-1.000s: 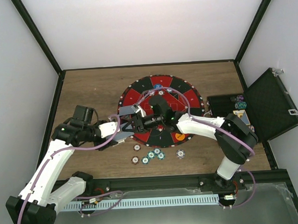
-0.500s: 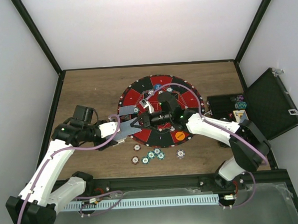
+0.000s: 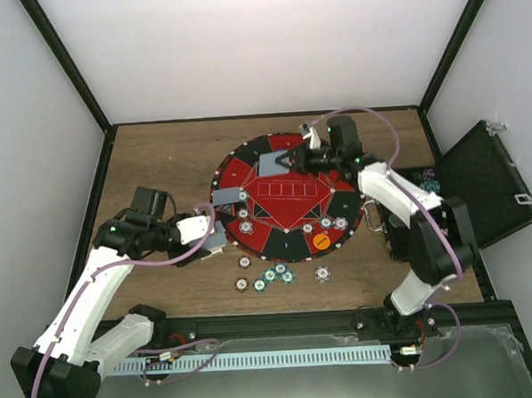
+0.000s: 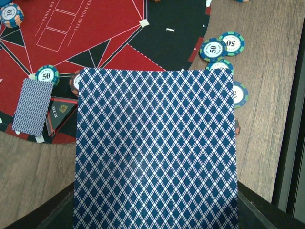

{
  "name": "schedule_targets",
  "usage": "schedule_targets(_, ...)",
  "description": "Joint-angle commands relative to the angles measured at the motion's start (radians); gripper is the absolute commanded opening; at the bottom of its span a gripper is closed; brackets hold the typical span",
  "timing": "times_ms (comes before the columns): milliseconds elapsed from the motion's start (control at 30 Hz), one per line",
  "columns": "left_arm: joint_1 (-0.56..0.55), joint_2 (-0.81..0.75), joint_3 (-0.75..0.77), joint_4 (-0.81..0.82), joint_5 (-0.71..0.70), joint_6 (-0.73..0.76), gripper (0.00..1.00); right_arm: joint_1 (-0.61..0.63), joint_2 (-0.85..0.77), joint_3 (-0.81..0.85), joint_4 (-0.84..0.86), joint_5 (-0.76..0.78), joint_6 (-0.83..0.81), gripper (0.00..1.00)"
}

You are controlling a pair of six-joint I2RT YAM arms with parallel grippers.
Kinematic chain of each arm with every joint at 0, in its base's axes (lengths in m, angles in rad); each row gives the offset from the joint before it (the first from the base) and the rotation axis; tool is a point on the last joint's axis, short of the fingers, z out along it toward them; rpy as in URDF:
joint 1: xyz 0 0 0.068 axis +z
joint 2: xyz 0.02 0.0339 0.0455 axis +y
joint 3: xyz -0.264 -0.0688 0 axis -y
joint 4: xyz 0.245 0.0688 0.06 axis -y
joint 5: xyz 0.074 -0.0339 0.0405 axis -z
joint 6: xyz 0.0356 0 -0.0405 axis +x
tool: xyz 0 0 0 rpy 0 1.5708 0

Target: Distribute texas hold em gaming equipment

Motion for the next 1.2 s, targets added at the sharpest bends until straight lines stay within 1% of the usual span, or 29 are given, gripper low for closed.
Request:
schedule_targets(0,0.003,0.003,0.019,0.005,0.022,0.002,0.08,-0.085,0.203,0.21,-0.12,0.048,-0.14,0.01)
schedule_targets(167,0.003,0.002,0.025,-0.007,0.02,0.001,0.08,-0.126,0.504,0.539,-0.231,0.123,-0.207,0.01)
schedule_targets(367,0.003,0.002,0.033,-0.016,0.031,-0.01,0.08,-0.134,0.803,0.919,-0.331,0.21,-0.239,0.01)
schedule_targets(467,0.004,0.002,0.037,-0.024,0.032,-0.012,0.08,-0.136,0.924,1.043,-0.361,0.239,-0.238,0.01)
schedule_targets(533,0.003,0.0,0.038,-0.027,0.029,-0.01,0.08,-0.138,0.965,1.077,-0.365,0.254,-0.235,0.02)
schedule_targets(567,0.004,-0.001,0.039,-0.028,0.028,-0.008,0.08,-0.14,0.976,1.084,-0.368,0.264,-0.236,0.05)
schedule_targets(600,0.004,-0.002,0.039,-0.03,0.027,-0.008,0.08,-0.142,0.981,1.087,-0.371,0.277,-0.238,0.13)
schedule_targets(700,0.004,-0.007,0.038,-0.035,0.03,-0.01,0.08,-0.149,0.976,1.089,-0.405,0.334,-0.253,0.24)
schedule_targets(733,0.003,-0.009,0.036,-0.036,0.032,-0.011,0.08,-0.151,0.967,1.088,-0.421,0.356,-0.262,0.3)
schedule_targets(833,0.003,-0.011,0.034,-0.035,0.037,-0.019,0.08,-0.151,0.919,1.079,-0.461,0.427,-0.301,0.56)
schedule_targets(867,0.004,-0.01,0.032,-0.036,0.038,-0.022,0.08,-0.151,0.913,1.081,-0.476,0.453,-0.314,0.6)
schedule_targets(933,0.003,-0.013,0.031,-0.035,0.04,-0.027,0.08,-0.151,0.844,1.077,-0.504,0.508,-0.338,0.63)
schedule_targets(1000,0.004,-0.017,0.029,-0.035,0.04,-0.033,0.08,-0.151,0.787,1.055,-0.523,0.556,-0.35,0.68)
schedule_targets(1067,0.003,-0.02,0.023,-0.033,0.037,-0.039,0.08,-0.152,0.705,0.989,-0.517,0.582,-0.349,0.71)
schedule_targets(1167,0.005,-0.023,0.013,-0.038,0.038,-0.047,0.08,-0.149,0.561,0.815,-0.469,0.559,-0.312,0.73)
